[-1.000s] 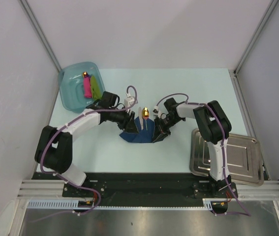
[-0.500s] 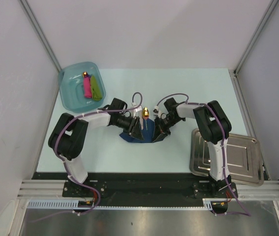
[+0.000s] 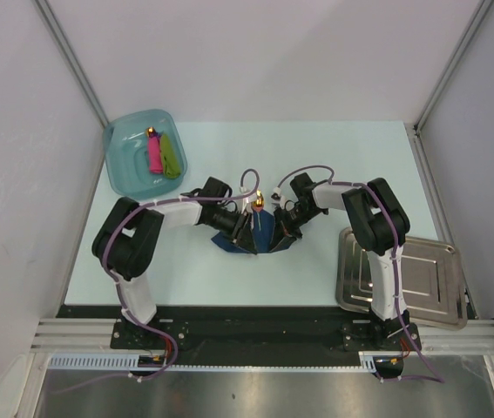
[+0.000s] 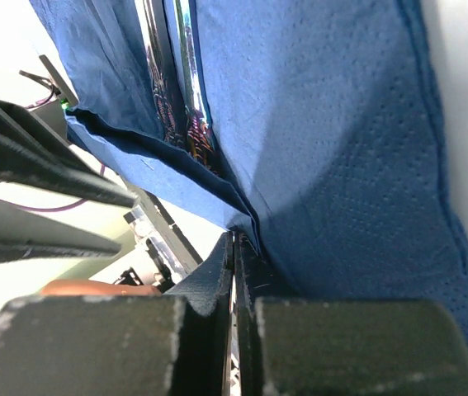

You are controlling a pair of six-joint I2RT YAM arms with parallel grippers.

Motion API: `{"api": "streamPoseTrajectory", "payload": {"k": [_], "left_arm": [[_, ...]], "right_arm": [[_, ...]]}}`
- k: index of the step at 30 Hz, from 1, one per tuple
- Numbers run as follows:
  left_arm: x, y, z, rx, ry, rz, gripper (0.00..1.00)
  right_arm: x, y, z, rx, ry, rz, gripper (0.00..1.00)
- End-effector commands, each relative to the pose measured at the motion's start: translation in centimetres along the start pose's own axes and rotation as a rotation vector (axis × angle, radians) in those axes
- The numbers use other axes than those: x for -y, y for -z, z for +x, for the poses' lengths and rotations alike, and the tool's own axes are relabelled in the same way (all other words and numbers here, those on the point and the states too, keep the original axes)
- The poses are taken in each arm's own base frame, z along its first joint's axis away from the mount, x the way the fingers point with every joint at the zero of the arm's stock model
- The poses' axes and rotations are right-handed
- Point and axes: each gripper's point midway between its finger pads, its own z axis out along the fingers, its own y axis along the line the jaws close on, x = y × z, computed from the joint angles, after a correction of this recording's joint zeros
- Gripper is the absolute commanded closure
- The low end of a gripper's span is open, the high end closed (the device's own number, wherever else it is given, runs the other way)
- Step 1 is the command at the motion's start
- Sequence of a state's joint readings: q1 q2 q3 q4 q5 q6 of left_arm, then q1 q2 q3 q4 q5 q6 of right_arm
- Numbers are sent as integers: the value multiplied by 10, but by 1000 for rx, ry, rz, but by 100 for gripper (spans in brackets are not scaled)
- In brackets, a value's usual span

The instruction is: Place the utensils on the paper napkin and roll it up

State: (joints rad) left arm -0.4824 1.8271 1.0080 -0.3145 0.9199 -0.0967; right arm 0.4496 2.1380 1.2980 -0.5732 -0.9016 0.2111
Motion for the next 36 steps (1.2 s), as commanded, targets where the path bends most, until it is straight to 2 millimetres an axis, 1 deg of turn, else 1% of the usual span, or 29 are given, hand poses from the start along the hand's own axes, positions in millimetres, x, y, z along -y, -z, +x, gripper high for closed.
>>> {"api": "streamPoseTrajectory", "payload": {"k": [1,3,4,6,8,9,12,15,19,27,33,36], "left_arm": [[-3,1,-14,27,-15,13,65],[-6,2,-11,24,10,21,66],[-12,4,-10,27,29,21,66],[-14,6,-9,29,57,35,67],[-20,7,-7,28,95,47,67],[-19,8,-7,29,103,63,68],[-26,13,-3,38,151,69,69],[-39,18,0,53,204,60,70],[-51,20,9,51,259,46,75],[-66,23,27,29,285,-26,80],[-73,26,27,38,301,-56,85],[-73,26,26,39,302,-56,87]], "right_arm": [[6,0,-14,34,24,31,100],[8,0,-14,37,21,39,100],[8,0,-15,38,22,38,100],[8,0,-15,40,26,41,100],[8,0,-15,39,24,44,100],[9,1,-16,42,22,47,100],[11,0,-15,40,18,51,100],[11,1,-17,44,18,52,100],[13,2,-18,46,17,58,100],[15,4,-17,43,18,69,100],[18,11,-14,35,22,69,100],[8,14,-8,20,65,50,100]]}}
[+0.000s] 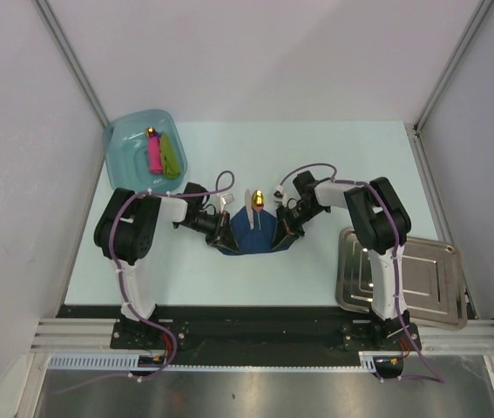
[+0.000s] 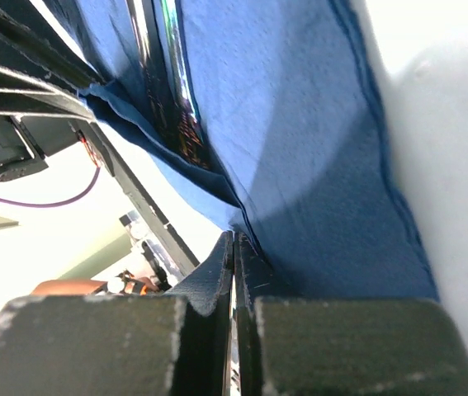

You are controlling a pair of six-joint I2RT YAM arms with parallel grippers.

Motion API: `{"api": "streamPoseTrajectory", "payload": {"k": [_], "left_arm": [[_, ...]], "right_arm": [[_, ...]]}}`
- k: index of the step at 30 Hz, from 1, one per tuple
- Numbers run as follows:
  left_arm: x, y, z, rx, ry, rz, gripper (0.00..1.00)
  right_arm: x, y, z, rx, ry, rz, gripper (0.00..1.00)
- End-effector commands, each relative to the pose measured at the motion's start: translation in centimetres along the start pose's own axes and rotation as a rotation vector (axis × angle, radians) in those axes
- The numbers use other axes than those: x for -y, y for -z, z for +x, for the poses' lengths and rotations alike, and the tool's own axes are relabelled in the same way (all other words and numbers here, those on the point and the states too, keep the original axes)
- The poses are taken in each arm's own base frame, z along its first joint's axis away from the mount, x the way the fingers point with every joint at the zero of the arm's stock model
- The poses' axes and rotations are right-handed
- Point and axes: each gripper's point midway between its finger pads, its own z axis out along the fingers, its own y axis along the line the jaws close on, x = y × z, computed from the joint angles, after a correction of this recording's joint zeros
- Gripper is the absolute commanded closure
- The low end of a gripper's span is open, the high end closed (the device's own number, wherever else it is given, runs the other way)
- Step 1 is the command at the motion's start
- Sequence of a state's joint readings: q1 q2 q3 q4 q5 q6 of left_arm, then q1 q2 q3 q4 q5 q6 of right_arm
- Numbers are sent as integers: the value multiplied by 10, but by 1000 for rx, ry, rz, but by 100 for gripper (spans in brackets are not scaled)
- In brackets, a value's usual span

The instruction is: Place the utensils on the paper napkin and roll it up

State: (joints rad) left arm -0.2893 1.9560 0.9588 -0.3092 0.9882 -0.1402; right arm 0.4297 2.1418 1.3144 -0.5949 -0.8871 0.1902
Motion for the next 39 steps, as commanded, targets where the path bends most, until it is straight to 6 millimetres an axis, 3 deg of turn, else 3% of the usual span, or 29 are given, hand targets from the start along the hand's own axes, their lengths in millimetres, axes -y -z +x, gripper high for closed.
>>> {"api": "streamPoseTrajectory", "payload": {"k": [1,8,15,24,27,32,34,39], "left_arm": [[-15,4,5,1,11,-63,88],[-15,4,5,1,4,-67,91],[-18,4,7,-6,1,-73,91],[-18,10,-1,28,1,-57,91],[-6,12,-6,45,-33,-2,88],[47,18,-17,96,-204,135,80],[60,10,-15,85,-240,163,80],[77,-4,-21,100,-252,213,80]], "right_arm": [[-3,8,-1,4,75,16,100],[-36,-3,-1,6,150,-23,100],[-28,-11,-5,-9,103,-41,100],[-8,-5,-4,-19,19,-58,100],[-7,-10,-3,-29,21,-51,100],[-6,-12,-3,-25,34,-29,100],[-3,-12,-4,-23,32,-20,100],[-2,-11,-6,-17,29,-10,100]]}}
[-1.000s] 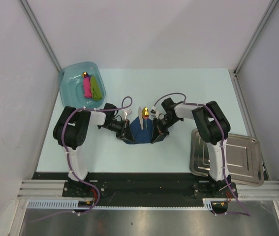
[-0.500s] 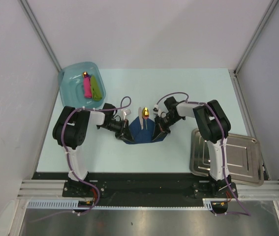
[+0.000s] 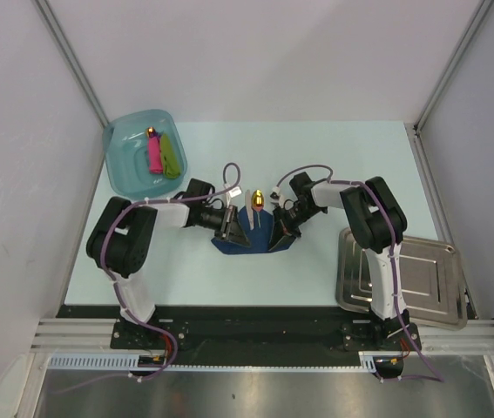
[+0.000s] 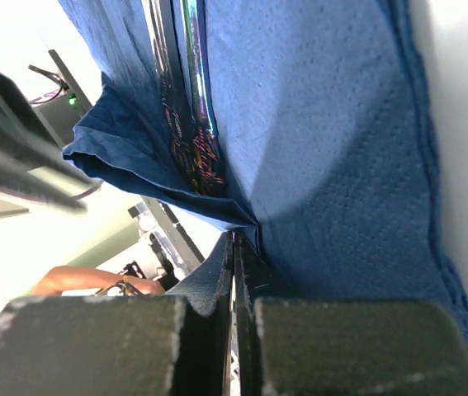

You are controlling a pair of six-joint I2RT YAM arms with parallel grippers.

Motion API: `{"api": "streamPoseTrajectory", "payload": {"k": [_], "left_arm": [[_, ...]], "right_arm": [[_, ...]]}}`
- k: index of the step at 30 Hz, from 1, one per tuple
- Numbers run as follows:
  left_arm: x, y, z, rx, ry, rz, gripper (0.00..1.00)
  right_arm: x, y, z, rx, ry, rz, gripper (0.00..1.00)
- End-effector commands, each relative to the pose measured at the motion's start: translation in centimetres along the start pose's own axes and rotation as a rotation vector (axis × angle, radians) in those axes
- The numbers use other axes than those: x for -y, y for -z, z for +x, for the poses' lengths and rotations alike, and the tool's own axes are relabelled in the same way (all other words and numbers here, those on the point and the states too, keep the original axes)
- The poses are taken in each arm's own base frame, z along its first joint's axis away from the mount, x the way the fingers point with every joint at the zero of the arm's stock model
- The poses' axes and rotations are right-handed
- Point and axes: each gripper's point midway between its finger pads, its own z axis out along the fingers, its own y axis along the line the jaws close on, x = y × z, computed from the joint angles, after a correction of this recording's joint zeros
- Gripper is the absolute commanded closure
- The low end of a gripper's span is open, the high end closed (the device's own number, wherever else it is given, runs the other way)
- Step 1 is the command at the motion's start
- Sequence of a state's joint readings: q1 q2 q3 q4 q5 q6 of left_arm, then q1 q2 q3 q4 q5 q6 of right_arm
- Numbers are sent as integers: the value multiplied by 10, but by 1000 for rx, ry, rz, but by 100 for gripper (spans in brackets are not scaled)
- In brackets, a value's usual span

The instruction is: Place the utensils on the paper napkin and roll it up

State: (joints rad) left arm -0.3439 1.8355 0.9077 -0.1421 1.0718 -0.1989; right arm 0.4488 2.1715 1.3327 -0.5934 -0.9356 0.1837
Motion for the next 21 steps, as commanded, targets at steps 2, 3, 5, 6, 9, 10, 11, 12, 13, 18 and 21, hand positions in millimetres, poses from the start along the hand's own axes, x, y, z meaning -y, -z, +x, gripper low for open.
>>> {"api": "streamPoseTrajectory", "payload": {"k": [2,3,5,6,9,10,11,12,13,18,21], "left_arm": [[26,-16,-17,42,-49,113,79],[27,-18,-23,58,-75,120,78],[30,-25,-27,57,-61,135,76],[28,-30,-31,64,-70,143,76],[26,-40,-38,86,-45,168,74],[27,-42,-39,93,3,175,74],[25,-43,-39,100,21,176,74],[23,-45,-42,121,2,190,74],[24,-46,-44,130,33,194,74],[9,-50,-44,163,90,174,77],[-3,-52,-42,174,134,154,81]], "right_arm": [[6,-2,-8,14,17,37,100],[6,-3,-8,12,13,37,100],[6,-3,-9,13,14,37,100],[7,-3,-8,11,12,36,100],[7,-3,-8,10,9,34,100],[7,-3,-9,11,8,33,100],[8,-3,-10,14,10,33,100],[7,-2,-10,17,12,32,100],[8,-1,-11,20,9,30,100],[7,-1,-11,22,6,27,100],[7,1,-11,26,7,30,100]]}}
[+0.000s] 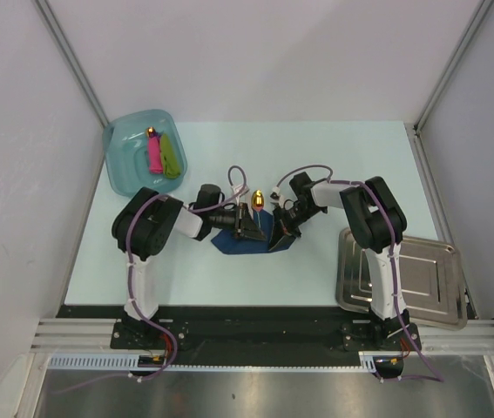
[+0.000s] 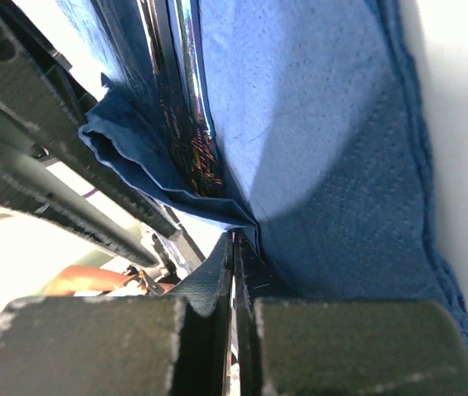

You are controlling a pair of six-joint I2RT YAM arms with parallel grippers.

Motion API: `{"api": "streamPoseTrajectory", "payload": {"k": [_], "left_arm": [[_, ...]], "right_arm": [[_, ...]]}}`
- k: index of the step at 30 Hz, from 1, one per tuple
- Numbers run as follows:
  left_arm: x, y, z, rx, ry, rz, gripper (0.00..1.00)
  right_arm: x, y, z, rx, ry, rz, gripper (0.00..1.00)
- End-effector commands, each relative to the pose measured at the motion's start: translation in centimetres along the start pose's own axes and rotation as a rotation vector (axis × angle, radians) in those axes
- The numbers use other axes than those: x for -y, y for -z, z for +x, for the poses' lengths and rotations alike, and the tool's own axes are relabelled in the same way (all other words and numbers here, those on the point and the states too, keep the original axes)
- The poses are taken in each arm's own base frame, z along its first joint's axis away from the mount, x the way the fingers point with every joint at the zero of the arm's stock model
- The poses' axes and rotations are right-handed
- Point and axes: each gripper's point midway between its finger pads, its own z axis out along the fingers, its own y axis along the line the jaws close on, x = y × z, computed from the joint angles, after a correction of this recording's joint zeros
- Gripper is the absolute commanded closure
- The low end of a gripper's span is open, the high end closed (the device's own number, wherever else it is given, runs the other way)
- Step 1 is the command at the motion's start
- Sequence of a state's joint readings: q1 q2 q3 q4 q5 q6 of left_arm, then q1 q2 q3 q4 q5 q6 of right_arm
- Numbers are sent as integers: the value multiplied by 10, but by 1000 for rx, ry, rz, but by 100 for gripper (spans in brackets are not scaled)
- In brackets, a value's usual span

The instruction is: Place the utensils on the paper napkin and roll it up

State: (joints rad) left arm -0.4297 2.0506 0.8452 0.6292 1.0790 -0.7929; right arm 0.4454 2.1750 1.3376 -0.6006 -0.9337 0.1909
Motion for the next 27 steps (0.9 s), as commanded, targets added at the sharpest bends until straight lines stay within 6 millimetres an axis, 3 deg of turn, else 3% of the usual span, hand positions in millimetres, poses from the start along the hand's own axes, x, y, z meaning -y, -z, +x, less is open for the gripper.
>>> {"api": "streamPoseTrajectory", "payload": {"k": [1,12,16,21,27], "left_arm": [[-5,0,-9,52,16,9,82],[-41,9,-1,62,98,-76,92],[-54,15,2,63,129,-109,93],[-57,17,0,66,123,-122,94],[-59,16,-1,66,121,-126,95]], "right_arm": [[7,1,-11,29,21,28,100],[2,8,-10,38,40,32,100],[11,14,-2,26,26,60,100],[26,26,4,31,3,91,100],[14,32,5,34,25,63,100]]}}
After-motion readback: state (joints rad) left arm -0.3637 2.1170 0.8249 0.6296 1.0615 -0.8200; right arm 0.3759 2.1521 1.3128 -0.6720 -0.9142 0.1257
